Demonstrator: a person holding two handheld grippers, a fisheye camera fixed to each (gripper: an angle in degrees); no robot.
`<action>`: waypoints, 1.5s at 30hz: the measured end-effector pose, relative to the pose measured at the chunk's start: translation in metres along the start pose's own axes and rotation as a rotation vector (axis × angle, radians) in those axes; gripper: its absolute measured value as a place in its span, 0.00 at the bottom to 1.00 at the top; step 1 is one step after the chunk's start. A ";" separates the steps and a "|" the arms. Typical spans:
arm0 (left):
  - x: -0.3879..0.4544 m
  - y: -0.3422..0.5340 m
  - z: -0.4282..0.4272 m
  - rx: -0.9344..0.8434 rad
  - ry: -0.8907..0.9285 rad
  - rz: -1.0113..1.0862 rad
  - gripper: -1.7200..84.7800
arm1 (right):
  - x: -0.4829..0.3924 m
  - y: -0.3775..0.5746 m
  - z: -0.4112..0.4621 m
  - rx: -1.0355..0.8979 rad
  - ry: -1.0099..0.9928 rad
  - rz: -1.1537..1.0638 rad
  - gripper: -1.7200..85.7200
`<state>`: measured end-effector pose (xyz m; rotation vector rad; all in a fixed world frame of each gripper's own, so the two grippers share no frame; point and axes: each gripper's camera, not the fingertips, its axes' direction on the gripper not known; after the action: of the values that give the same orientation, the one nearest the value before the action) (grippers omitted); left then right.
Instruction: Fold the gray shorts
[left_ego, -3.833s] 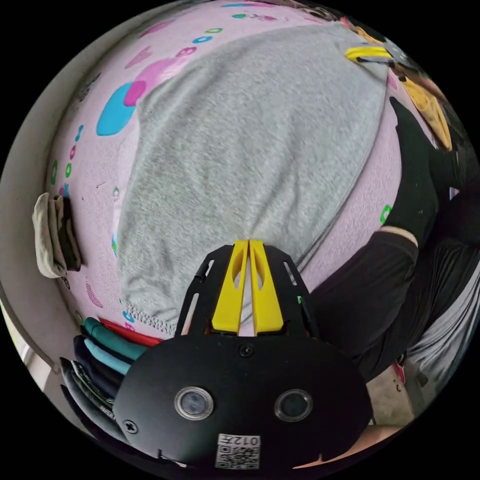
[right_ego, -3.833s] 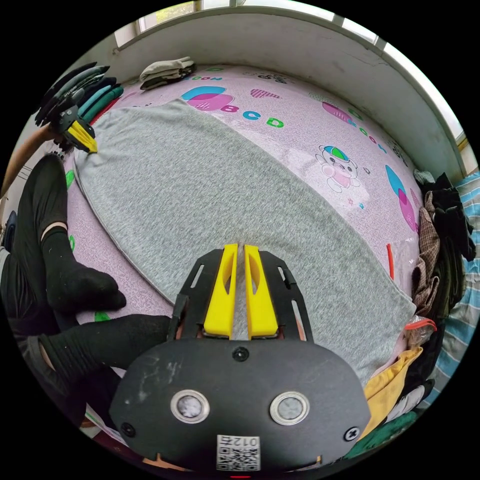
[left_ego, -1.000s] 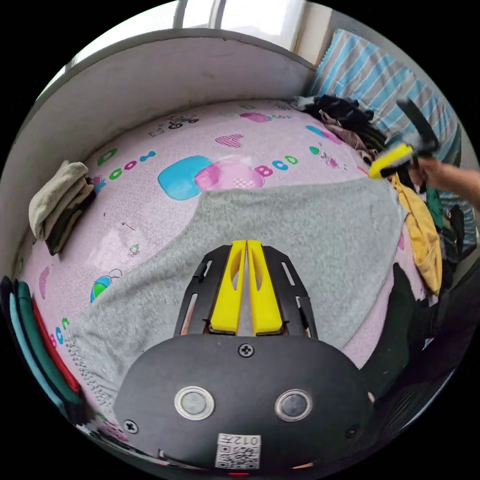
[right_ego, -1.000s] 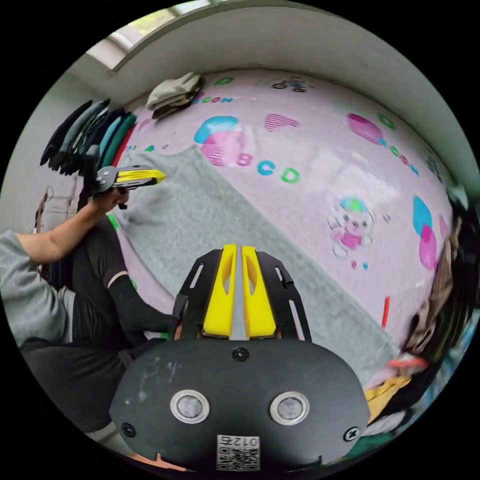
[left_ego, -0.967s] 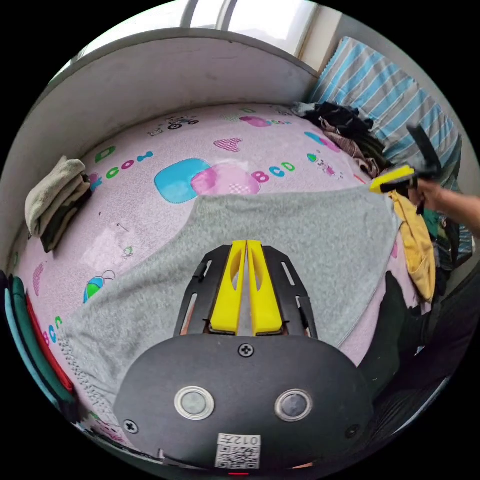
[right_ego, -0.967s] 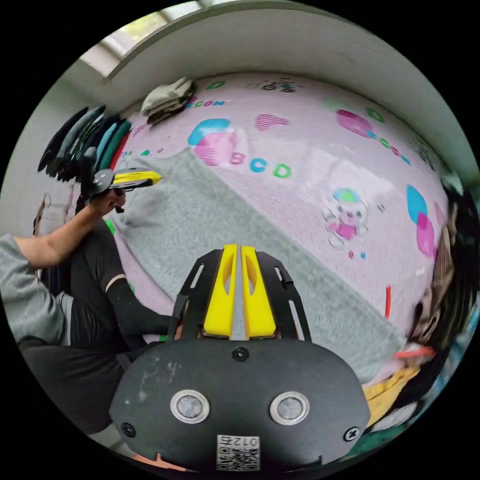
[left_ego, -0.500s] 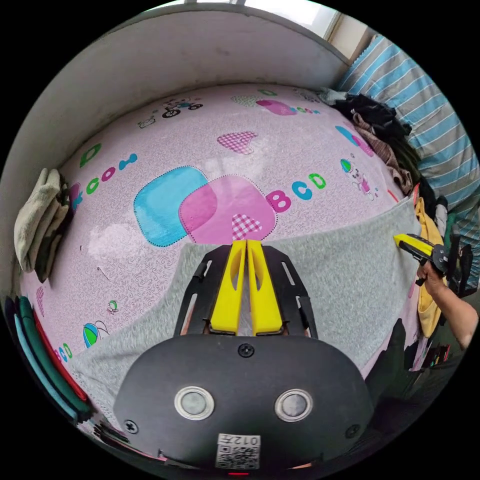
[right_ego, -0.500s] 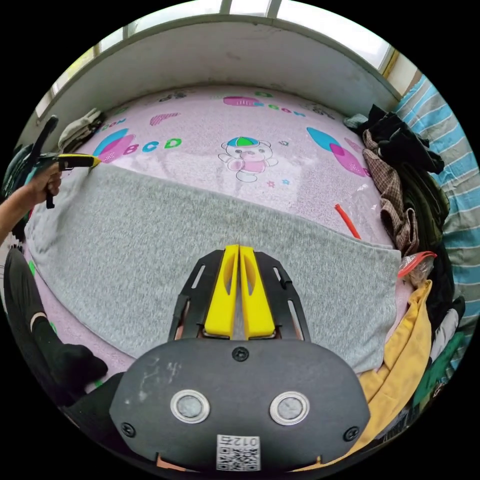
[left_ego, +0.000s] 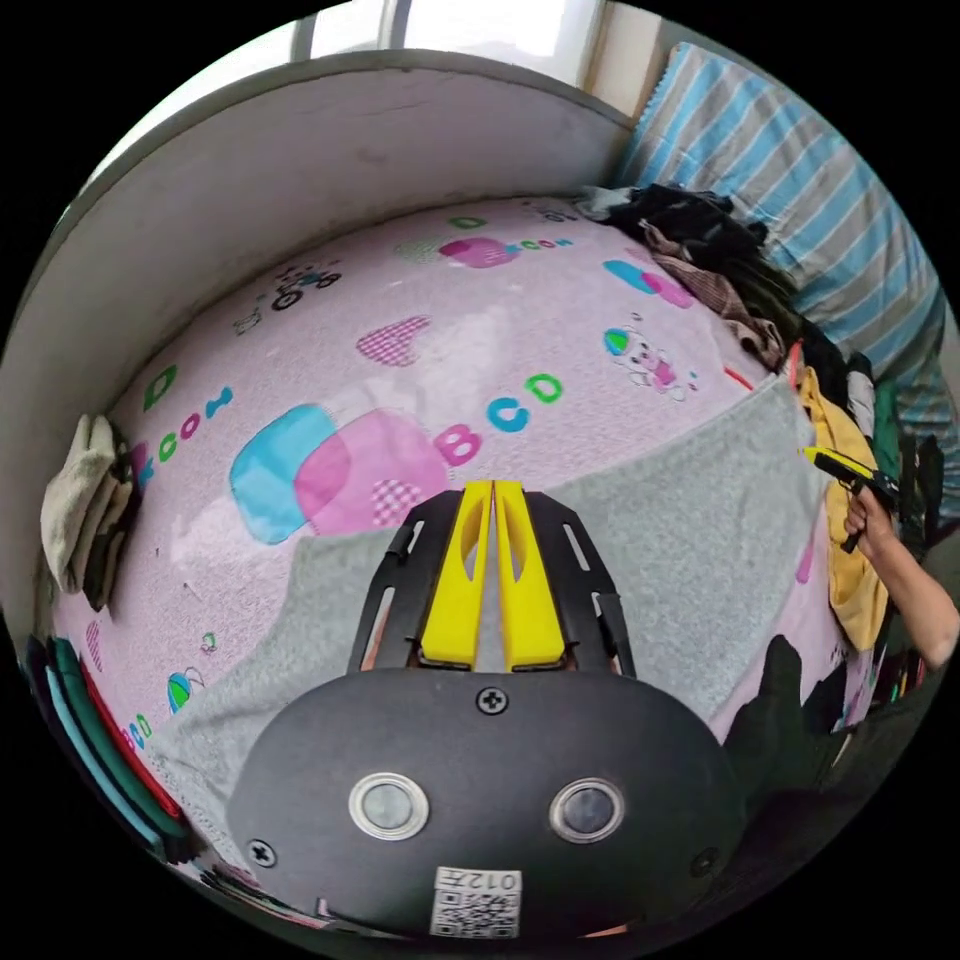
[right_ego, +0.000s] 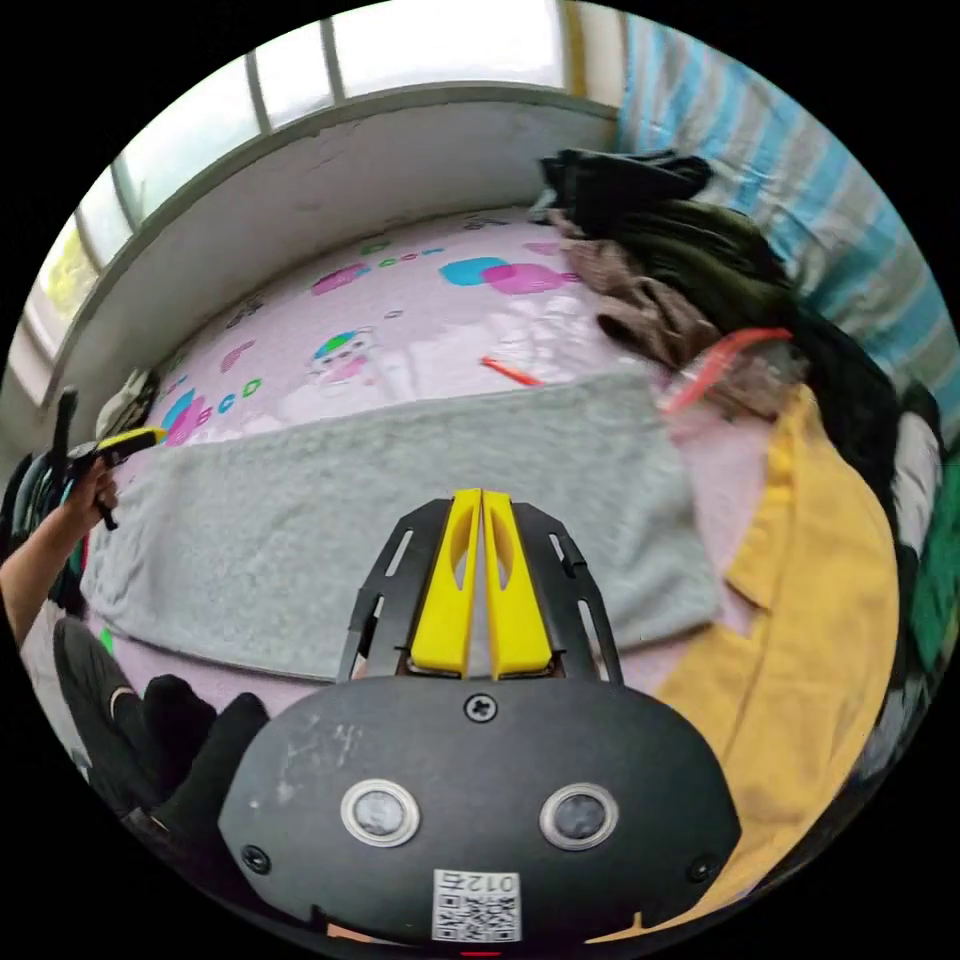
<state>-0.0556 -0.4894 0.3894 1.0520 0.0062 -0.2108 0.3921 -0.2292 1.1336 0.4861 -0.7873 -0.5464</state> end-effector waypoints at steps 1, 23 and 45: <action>0.021 -0.009 -0.007 -0.006 0.035 0.045 0.03 | 0.032 0.009 -0.018 0.006 0.058 0.082 0.01; 0.395 -0.243 -0.055 -0.091 0.294 0.604 0.03 | 0.217 -0.038 -0.095 -0.121 0.012 0.055 0.01; 0.516 -0.428 -0.091 -0.210 0.477 0.747 0.15 | 0.378 0.066 -0.192 -0.015 -0.449 0.689 0.10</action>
<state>0.3831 -0.7033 -0.0790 0.8125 0.0630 0.7048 0.7775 -0.3756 1.2534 0.0506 -1.3041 -0.0094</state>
